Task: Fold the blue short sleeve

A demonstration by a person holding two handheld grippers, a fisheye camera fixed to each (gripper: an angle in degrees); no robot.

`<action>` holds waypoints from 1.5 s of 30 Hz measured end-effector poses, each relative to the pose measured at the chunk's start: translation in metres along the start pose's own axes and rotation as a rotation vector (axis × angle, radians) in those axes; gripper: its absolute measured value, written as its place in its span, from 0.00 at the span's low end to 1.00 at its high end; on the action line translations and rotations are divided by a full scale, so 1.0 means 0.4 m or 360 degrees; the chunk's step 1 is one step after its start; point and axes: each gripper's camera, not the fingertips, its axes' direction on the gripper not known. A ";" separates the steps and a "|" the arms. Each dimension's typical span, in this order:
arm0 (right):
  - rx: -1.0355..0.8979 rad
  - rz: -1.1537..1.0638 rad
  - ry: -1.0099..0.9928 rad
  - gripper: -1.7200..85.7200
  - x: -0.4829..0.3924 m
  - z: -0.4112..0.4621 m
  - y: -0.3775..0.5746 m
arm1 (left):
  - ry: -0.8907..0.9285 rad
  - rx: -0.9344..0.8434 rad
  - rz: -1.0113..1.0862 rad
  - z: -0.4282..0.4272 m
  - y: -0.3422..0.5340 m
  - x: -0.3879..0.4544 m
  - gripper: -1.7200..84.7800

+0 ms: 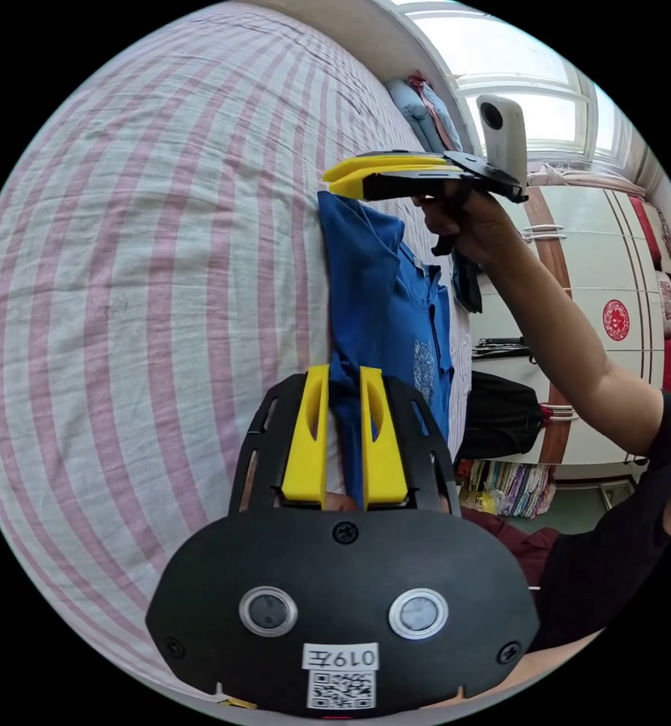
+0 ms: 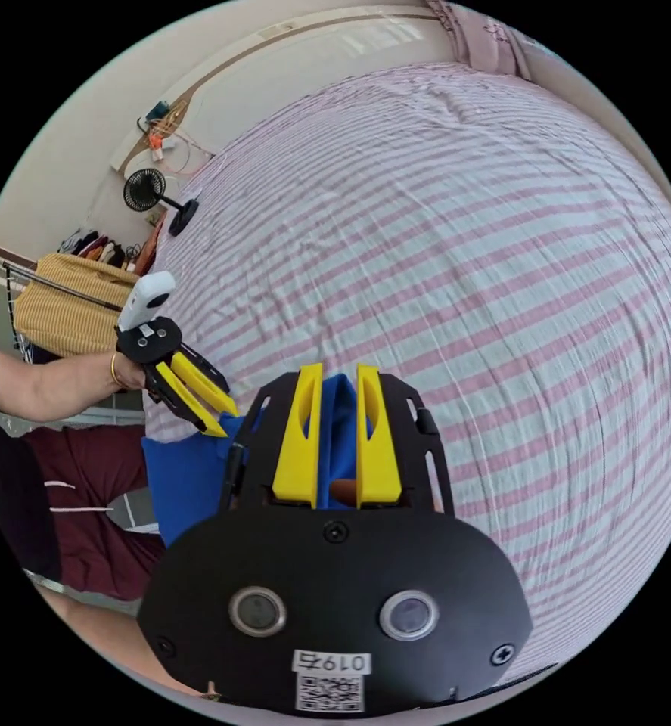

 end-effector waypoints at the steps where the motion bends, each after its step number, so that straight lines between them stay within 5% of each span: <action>1: -0.0101 -0.0052 -0.0013 0.10 -0.003 0.021 -0.017 | 0.0014 -0.0001 -0.0007 -0.013 -0.013 0.000 0.07; 12: -0.0196 -0.0254 0.0098 0.05 -0.025 0.050 -0.019 | -0.0125 0.0018 -0.0069 -0.154 -0.103 0.081 0.04; 16: 0.0008 -0.0044 0.0039 0.11 0.004 -0.022 0.043 | -0.0072 0.0030 -0.0112 -0.228 -0.140 0.124 0.06; 22: 0.0529 0.0523 0.0217 0.05 0.008 -0.184 0.326 | -0.0115 0.0273 -0.0159 -0.430 -0.137 0.221 0.06; 36: 0.0661 0.0904 -0.0078 0.02 0.028 -0.123 0.534 | -0.0297 0.0078 0.0054 -0.532 -0.296 0.547 0.04; 45: 0.0603 0.0978 -0.0113 0.08 -0.014 -0.076 0.630 | -0.0250 0.0123 0.0096 -0.789 -0.329 0.732 0.03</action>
